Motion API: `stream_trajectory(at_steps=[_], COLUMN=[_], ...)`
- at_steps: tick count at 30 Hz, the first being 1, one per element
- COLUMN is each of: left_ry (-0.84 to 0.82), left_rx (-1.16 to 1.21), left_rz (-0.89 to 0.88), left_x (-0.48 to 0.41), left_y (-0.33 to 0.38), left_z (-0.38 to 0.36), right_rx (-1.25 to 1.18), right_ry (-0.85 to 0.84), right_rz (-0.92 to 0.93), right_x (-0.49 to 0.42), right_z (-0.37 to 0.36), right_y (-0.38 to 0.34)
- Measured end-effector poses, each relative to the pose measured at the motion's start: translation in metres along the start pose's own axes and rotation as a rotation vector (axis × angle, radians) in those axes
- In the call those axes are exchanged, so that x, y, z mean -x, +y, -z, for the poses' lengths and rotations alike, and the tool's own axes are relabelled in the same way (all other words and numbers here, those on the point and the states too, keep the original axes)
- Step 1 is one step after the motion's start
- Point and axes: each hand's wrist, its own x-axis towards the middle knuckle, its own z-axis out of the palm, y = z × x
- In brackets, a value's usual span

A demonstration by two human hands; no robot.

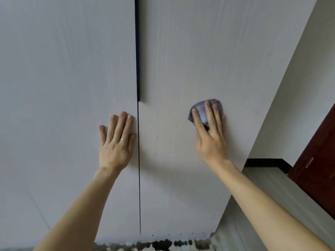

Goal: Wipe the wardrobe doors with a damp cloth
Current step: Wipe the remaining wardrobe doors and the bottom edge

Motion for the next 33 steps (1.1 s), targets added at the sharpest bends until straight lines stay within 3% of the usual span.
stream_trajectory(at_steps=[4, 7, 11, 14, 19, 21, 22, 25, 27, 30, 33], left_ry=[0.026, 0.032, 0.066, 0.079, 0.026, 0.006, 0.001, -0.023, -0.025, -0.028, -0.005], left_rx=[-0.005, -0.001, 0.001, -0.004, -0.025, -0.041, -0.049, -0.034, -0.016, -0.013, -0.030], left_rz=[-0.030, -0.054, -0.073, -0.043, -0.079, -0.119, -0.129, -0.101, -0.076, -0.077, -0.074], left_x=[0.000, 0.002, 0.007, 0.020, 0.075, 0.091, 0.092, 0.089, 0.093, 0.096, 0.095], left_y=[-0.004, -0.006, -0.008, -0.009, -0.033, -0.046, -0.049, -0.047, -0.043, -0.045, -0.045], left_z=[-0.002, -0.003, -0.005, -0.013, -0.025, -0.025, -0.024, -0.025, -0.026, -0.027, -0.026], right_rx=[0.065, 0.084, -0.013, -0.023, 0.155, 0.167, 0.161, 0.041, 0.000, 0.018, 0.135], right_ry=[-0.128, -0.131, -0.028, -0.007, -0.248, -0.309, -0.284, -0.067, 0.026, -0.017, -0.227], right_rz=[0.232, 0.339, 0.159, 0.109, 0.511, 0.599, 0.581, 0.242, 0.132, 0.201, 0.472], right_x=[0.058, 0.035, -0.047, -0.048, 0.058, 0.048, 0.027, -0.046, -0.061, -0.010, 0.068], right_z=[-0.023, -0.020, -0.010, -0.019, -0.038, -0.032, -0.028, -0.015, -0.016, -0.035, -0.047], right_y=[-0.027, -0.037, -0.067, -0.081, -0.064, -0.056, -0.057, -0.075, -0.083, -0.087, -0.083])
